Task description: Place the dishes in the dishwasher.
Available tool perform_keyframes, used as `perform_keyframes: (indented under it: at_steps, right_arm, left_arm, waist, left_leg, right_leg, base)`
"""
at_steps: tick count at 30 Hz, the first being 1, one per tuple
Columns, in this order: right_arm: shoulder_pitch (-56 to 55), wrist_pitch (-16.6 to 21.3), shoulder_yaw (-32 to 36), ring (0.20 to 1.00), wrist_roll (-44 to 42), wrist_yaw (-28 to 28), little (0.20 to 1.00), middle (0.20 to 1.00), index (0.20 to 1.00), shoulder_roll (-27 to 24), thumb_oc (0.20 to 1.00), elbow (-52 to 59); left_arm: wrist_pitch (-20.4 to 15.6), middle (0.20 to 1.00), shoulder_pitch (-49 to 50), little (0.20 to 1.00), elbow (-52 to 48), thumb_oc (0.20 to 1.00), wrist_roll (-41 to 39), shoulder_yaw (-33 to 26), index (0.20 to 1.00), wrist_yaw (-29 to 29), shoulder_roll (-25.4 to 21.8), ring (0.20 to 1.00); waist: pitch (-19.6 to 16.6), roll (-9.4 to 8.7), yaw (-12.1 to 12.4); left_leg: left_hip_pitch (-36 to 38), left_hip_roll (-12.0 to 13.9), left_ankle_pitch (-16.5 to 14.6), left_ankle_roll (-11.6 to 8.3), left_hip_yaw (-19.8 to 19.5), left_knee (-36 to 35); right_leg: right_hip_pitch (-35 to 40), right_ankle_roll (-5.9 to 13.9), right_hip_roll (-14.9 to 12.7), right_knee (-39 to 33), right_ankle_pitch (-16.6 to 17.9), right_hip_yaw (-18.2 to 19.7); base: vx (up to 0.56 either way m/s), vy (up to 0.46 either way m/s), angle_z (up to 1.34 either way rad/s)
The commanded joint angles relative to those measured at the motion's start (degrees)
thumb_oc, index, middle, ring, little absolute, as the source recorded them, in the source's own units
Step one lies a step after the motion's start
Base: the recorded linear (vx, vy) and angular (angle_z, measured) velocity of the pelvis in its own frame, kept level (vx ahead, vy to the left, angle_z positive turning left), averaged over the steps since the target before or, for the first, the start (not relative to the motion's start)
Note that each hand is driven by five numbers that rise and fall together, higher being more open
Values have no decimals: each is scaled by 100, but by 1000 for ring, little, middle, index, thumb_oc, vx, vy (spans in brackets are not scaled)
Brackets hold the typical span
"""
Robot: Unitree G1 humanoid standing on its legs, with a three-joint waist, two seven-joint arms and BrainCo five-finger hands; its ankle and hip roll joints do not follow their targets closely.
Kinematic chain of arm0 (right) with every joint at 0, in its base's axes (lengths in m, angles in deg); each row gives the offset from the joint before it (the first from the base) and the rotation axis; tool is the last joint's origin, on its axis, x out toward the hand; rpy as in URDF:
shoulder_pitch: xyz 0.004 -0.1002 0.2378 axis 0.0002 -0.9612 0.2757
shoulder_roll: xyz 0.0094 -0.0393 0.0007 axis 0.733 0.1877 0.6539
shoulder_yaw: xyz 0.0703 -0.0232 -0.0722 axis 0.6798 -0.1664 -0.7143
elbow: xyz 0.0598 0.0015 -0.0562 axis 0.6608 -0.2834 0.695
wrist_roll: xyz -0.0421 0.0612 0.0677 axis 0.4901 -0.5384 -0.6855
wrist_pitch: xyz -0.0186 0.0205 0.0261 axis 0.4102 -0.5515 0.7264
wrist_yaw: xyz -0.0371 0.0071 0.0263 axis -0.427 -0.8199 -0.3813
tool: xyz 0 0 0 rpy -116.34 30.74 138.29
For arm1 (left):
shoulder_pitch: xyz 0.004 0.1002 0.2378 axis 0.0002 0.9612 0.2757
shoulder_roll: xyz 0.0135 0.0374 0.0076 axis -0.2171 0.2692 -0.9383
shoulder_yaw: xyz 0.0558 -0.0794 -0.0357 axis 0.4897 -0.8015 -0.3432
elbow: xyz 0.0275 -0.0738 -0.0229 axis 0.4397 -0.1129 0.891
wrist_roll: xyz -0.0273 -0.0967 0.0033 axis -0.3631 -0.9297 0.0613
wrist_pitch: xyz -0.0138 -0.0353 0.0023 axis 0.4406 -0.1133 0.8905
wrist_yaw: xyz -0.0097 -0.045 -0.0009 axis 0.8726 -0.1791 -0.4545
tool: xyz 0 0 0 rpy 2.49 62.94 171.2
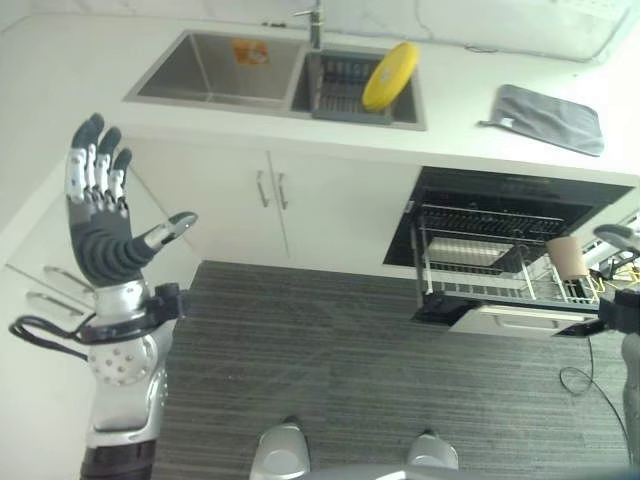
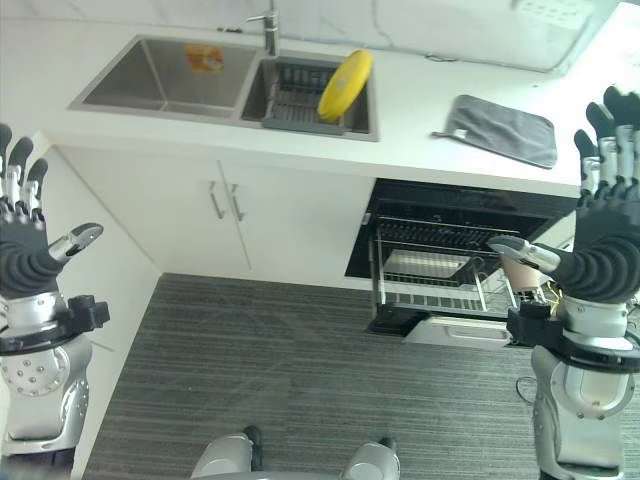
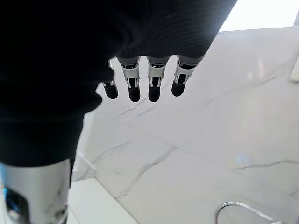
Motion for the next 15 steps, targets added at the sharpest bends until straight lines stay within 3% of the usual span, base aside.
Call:
perform_keyframes:
  at_steps: [1,4,6,9,11,13,14,15]
  right_arm:
    - [272,146,72,1000,206,-29,1000,1000,1000,-566,1000,-97]
    - [262,250,212,1000,209,-297,1000,1000,1000,-715,1000,-207]
    - [79,499,397,1000,35,-319,1000,1000,1000,-645,1000,-307]
    - [-44,658,366,1000,42,-246,1000,1000,1000,-566,1000,-320]
    - [-89,642,275,1000,665,-354,1000,1000,1000,-591,1000,-367]
    - [4,363,291,1000,658,-406,1000,1000,1000,-881,1000,-452]
    - [57,247,372,1000,476,-296,1000,1000,1000,-1004,1000,-502]
    - [48,230,386,1000,458,-287,1000,1000,1000,-1013,1000,-501]
  left_arm:
    - [-56,1000,96,1000,-536,1000,266,-201,1000,77,-204,1000]
    - [189,1000,-40,1000,-479,1000,28,-55,1000,288,-307,1000]
    - [115,1000,19,1000,-465,1000,-132,1,1000,426,-139,1000]
    - [172,1000,122,1000,-441,1000,-86,71,1000,340,-19,1000]
    - [507,1000,208,1000,-340,1000,-176,123,1000,201,63,1000]
    - [658,1000,190,1000,-272,1000,-667,175,1000,380,140,1000]
    - [650,1000,214,1000,-269,1000,-688,191,1000,495,225,1000]
    - [673,1000,223,1000,-274,1000,-715,190,1000,527,240,1000]
  waist:
    - [-20,337,84]
    - [-33,242,-27]
    - [-65,210,-146]
    - [-146,239,-233]
    - [-220,265,-271]
    - [-260,254,-318]
    - [-187,165,-331]
    - [-175,166,-334]
  left_leg:
    - [779,297,310,-429,-310,-1345]
    - [731,143,340,-335,-374,-1419]
    - [735,36,331,-292,-438,-1451]
    - [798,-3,318,-281,-380,-1516]
    - [860,23,327,-318,-256,-1520]
    - [788,93,215,-424,-225,-1070]
    - [526,151,33,-509,-257,-167]
    - [460,170,8,-524,-274,-43]
  right_leg:
    - [458,422,833,507,-2179,-475]
    - [394,296,1472,208,-2477,-311]
    - [423,224,1803,-320,-2566,-26]
    - [531,167,1909,-719,-2465,154]
    - [655,95,1991,-889,-2442,168]
    - [784,-92,2082,-883,-2549,268]
    - [835,-227,2022,-814,-2585,314]
    - [838,-241,2023,-807,-2590,308]
  base:
    - [107,177,-67]
    - [78,13,-6]
    - [77,-142,26]
    - [81,-180,16]
    - [98,-297,-7]
    - [135,-446,-34]
    - [96,-388,-15]
    - [82,-387,-10]
